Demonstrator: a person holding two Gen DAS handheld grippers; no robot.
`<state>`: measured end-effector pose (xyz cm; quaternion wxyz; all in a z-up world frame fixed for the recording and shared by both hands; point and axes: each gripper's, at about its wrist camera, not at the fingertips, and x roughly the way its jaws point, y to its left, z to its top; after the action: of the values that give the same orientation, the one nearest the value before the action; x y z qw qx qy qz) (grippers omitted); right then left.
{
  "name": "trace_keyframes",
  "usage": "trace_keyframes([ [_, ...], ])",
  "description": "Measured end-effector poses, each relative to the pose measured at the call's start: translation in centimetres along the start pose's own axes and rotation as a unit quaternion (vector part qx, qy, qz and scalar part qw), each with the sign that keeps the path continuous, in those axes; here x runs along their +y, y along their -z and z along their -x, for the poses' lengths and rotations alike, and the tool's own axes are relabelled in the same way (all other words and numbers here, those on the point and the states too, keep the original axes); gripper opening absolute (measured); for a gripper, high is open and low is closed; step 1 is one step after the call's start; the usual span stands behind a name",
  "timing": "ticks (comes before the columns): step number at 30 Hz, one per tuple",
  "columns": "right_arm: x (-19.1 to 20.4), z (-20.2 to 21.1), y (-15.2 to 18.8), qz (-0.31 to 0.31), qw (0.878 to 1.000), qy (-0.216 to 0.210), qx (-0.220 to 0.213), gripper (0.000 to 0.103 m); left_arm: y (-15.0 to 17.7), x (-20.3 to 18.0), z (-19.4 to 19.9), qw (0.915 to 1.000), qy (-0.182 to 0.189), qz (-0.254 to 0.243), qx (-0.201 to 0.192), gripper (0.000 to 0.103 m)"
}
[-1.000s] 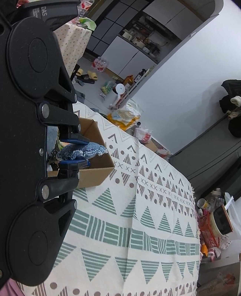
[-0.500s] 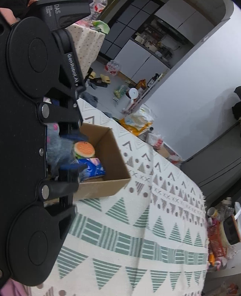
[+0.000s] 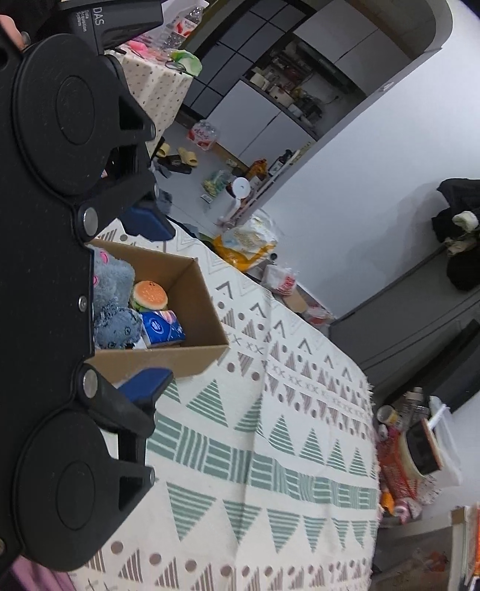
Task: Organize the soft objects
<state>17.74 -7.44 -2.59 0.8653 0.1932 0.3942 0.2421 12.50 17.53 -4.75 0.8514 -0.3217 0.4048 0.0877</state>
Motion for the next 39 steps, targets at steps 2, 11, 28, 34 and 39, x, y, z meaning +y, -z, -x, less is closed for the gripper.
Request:
trace_keyframes([
  [2,-0.3,1.0,-0.1,0.003,1.0,0.005,-0.009,0.083,0.4,-0.5,0.7,0.9999,-0.001,-0.012,-0.006,0.069],
  [11,-1.3,4.5,-0.6,0.007,0.999,0.026,-0.032,0.103,1.7,-2.3,3.6,0.9982,-0.009,-0.056,-0.022,0.079],
  [28,-1.2,10.7,-0.3,0.046,0.996,0.062,-0.054,0.103,4.5,-5.6,9.4,0.9912,-0.014,-0.123,-0.047,0.088],
  [34,-0.4,13.9,0.6,0.076,0.992,0.062,-0.075,0.103,5.7,-6.5,11.7,0.9883,-0.014,-0.14,-0.058,0.094],
  [39,-0.7,15.8,1.5,0.081,0.991,0.065,-0.083,0.103,7.2,-7.3,13.5,0.9843,-0.018,-0.158,-0.077,0.095],
])
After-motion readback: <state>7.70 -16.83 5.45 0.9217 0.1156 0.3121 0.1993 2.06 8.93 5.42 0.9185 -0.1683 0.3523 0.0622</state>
